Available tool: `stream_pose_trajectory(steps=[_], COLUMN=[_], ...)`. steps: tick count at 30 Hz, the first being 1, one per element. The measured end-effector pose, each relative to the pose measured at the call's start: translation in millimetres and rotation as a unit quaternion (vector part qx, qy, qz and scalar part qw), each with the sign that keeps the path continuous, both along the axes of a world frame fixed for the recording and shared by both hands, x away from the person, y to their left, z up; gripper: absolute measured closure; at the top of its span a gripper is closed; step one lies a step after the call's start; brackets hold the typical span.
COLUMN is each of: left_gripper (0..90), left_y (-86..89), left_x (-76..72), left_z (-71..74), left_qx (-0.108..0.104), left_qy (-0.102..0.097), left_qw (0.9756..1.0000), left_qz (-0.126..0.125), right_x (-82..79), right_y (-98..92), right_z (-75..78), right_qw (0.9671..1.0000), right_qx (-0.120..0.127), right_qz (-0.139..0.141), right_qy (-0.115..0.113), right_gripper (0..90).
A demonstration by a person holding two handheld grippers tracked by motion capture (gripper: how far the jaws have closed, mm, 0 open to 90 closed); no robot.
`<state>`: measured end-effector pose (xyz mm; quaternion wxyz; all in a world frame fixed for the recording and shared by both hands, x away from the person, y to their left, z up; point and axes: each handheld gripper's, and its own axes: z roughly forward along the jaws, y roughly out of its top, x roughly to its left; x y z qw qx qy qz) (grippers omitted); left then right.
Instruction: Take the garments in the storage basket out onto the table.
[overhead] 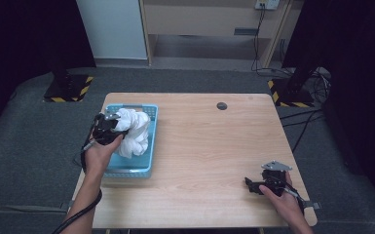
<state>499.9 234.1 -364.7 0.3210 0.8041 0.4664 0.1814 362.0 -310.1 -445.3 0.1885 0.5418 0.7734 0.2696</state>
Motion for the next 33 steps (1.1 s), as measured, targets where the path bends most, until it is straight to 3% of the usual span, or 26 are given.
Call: stream_pose_trajectory(steps=[22, 33], left_gripper=[68.4, 68.3], left_y=[-4.2, -17.7], left_x=[-13.1, -19.8], left_z=[28.6, 35.8], left_qx=[-0.031, -0.063], left_qy=[-0.044, -0.058], left_qw=[0.9984, 0.9959], left_qz=[-0.015, -0.027], right_x=[0.1, 0.1], right_y=[0.1, 0.1], right_z=[0.0, 0.0], right_qw=[1.0, 1.0], right_qx=[0.0, 0.0], right_qz=[0.0, 0.0], right_qy=[0.0, 0.0], right_gripper=[0.3, 0.3])
